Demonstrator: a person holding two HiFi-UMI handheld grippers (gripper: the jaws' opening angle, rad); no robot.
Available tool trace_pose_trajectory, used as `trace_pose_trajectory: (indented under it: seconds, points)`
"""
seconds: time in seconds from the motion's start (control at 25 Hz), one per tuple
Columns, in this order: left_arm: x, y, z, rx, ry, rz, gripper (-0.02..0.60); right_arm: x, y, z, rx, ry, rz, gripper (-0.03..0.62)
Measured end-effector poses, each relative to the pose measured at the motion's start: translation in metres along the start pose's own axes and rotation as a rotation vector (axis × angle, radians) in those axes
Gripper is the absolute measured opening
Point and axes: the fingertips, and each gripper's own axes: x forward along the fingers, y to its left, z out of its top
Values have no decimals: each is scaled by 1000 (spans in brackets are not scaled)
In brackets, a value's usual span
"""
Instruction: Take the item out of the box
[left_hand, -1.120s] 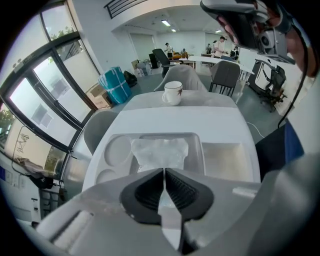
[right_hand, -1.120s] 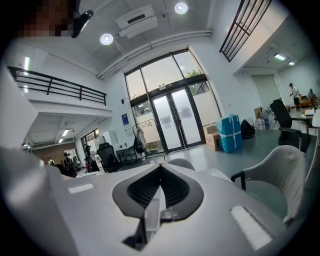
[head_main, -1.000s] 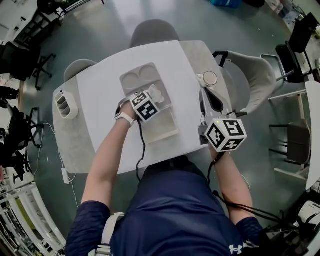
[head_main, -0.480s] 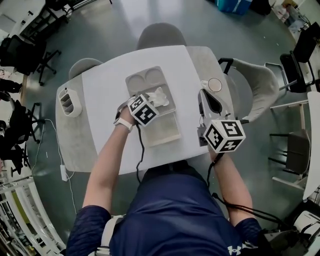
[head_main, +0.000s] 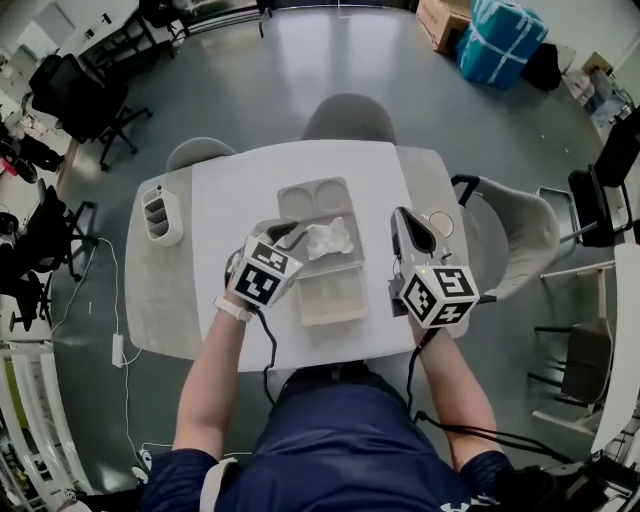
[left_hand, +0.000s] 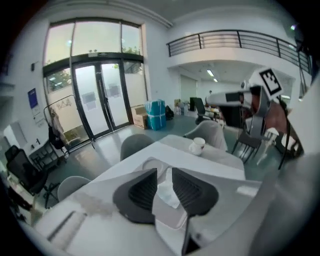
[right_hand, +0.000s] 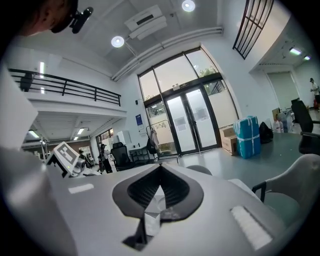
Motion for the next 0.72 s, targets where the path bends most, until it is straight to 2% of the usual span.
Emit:
trace_pose_trajectory:
  seconds: [0.28, 0.44, 0.6, 0.72]
  points:
    - [-87, 25, 72, -142, -398, 219, 99, 6, 28, 26, -28, -40, 68, 2]
    - [-136, 30, 101, -180, -602, 325, 71, 0, 46, 50, -42, -106, 92, 2]
    - [-163, 27, 110, -223, -707, 366, 2, -12, 61, 77, -59, -184, 103, 2]
    - [-170, 25, 112, -239, -732, 363, 2, -20, 70, 89, -79, -216, 119, 2]
